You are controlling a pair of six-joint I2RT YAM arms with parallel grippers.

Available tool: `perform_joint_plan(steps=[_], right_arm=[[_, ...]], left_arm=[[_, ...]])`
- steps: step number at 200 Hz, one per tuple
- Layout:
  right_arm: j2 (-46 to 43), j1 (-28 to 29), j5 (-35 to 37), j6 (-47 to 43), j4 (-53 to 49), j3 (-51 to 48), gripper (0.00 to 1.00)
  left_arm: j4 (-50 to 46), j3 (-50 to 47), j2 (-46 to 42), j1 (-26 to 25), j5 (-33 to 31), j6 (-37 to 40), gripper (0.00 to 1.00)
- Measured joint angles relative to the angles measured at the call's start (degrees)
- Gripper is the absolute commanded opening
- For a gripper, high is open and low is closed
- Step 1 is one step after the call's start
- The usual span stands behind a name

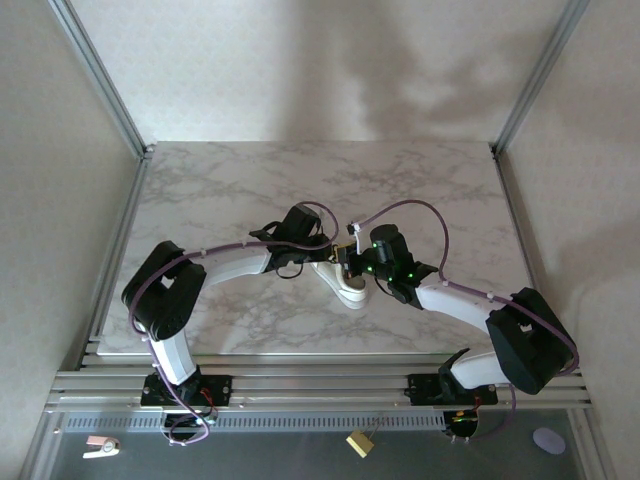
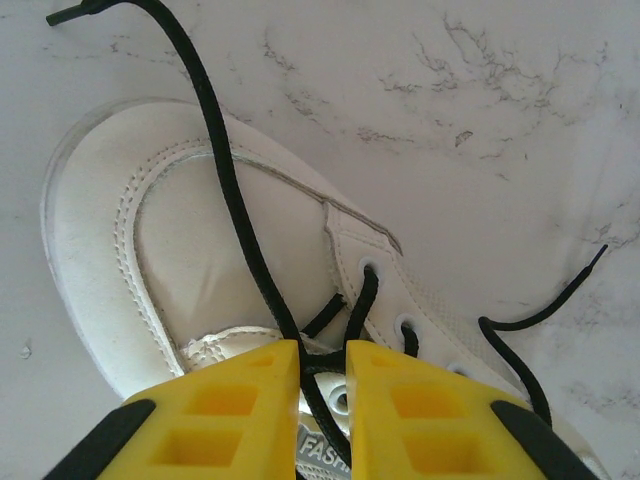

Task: Tie the shoes

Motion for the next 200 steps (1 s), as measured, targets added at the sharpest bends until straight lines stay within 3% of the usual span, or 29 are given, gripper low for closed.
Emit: perform_joint_plan(steps=[84, 200], right_arm=[[0.0, 0.0, 0.0, 0.0, 0.0, 0.0, 0.0], [0.0, 0.0, 0.0, 0.0, 0.0, 0.0, 0.0]], left_arm=[[0.2, -0.9, -3.8, -0.4, -1.5, -1.1, 0.2], [0.0, -2.0, -2.4, -1.0, -1.4, -1.5, 0.19]])
